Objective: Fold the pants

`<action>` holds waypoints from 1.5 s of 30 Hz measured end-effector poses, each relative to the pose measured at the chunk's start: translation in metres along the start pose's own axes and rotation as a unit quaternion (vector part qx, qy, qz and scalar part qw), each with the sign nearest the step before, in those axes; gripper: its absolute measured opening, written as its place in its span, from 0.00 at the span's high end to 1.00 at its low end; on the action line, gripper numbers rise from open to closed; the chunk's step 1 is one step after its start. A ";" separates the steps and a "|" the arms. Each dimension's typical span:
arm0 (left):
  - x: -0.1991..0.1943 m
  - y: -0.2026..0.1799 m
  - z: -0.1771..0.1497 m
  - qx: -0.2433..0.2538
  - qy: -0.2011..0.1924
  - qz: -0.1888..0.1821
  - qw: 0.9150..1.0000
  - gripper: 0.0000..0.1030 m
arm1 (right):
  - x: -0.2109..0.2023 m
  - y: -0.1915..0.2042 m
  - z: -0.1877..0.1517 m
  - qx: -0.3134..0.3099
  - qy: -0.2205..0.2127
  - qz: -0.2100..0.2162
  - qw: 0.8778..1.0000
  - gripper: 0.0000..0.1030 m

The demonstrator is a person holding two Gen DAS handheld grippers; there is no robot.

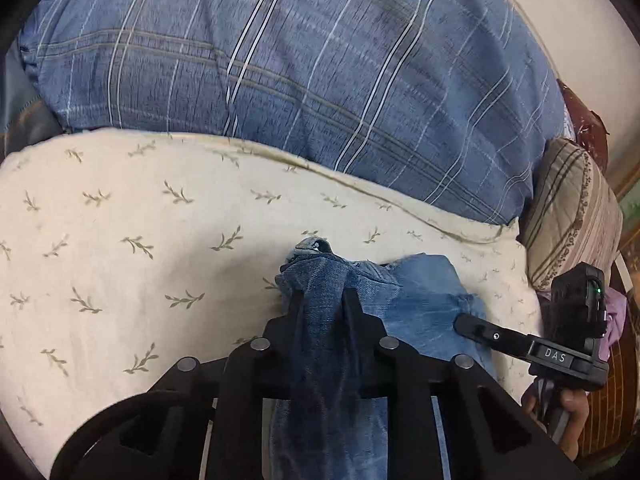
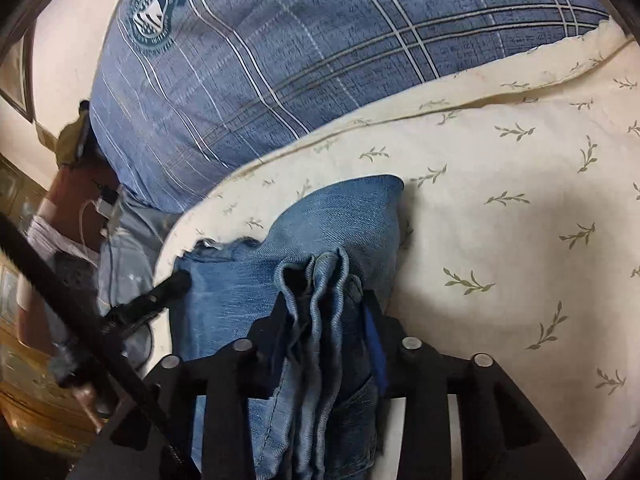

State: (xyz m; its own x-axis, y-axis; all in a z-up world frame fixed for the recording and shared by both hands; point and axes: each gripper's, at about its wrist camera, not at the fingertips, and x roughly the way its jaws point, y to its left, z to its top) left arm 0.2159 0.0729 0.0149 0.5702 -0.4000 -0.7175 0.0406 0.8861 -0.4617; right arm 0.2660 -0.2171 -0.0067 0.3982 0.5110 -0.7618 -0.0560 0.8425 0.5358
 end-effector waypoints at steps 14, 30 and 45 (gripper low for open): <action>-0.013 -0.004 -0.007 0.000 0.001 0.008 1.000 0.65 | -0.027 0.036 -0.006 -0.063 -0.055 -0.051 0.995 0.51; -0.013 -0.012 -0.009 0.027 -0.004 0.038 0.999 0.76 | -0.023 0.033 -0.014 -0.082 -0.056 -0.082 0.992 0.83; -0.064 0.009 -0.075 -0.035 0.030 0.010 0.999 0.47 | -0.048 0.032 -0.105 -0.014 -0.045 -0.042 0.998 0.39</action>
State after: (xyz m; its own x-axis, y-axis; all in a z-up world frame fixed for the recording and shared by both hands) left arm 0.1182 0.0884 0.0175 0.5195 -0.3974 -0.7565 -0.0295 0.8764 -0.4806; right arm 0.1494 -0.1964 0.0089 0.4838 0.4223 -0.7666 -0.0440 0.8865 0.4606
